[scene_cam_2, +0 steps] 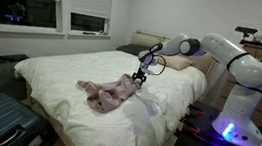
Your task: Fold the shirt
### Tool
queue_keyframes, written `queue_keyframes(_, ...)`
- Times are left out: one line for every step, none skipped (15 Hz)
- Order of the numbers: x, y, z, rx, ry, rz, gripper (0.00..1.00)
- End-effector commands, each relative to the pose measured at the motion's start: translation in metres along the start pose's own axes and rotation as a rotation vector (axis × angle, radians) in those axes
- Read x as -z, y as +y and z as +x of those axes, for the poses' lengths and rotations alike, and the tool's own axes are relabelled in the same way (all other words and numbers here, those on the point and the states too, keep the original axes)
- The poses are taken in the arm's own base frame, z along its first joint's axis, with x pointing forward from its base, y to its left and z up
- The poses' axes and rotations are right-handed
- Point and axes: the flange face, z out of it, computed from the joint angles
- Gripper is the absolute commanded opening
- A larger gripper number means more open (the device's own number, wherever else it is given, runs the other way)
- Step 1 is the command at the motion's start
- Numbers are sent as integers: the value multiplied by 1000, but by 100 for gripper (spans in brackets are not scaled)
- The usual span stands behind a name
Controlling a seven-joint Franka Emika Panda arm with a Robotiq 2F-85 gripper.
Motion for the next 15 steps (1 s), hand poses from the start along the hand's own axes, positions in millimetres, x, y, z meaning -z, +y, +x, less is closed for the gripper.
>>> queue_keyframes(-4,3,-8,-60,17,15,100)
queue_keyframes(-6,4,-9,-68,20,15,100)
queue_keyframes(-7,5,-9,-81,23,14,100)
queue_keyframes(-9,5,-10,-87,23,13,100)
queue_keyframes(-11,5,-10,-93,23,14,100)
queue_keyframes(-12,5,-11,-101,24,13,100)
queue_keyframes(-13,5,-12,-100,26,12,100)
queue_keyframes(-14,4,-12,-83,30,10,75)
queue_keyframes(-14,3,-12,-82,37,8,74)
queue_keyframes(-14,3,-12,-81,42,8,68)
queue_keyframes(-14,2,-12,-79,47,6,58)
queue_keyframes(-14,1,-12,-77,51,5,51)
queue_keyframes(-14,-1,-12,-73,55,3,42)
queue_keyframes(-13,-2,-12,-67,58,0,35)
queue_keyframes(-13,-4,-12,-64,61,0,27)
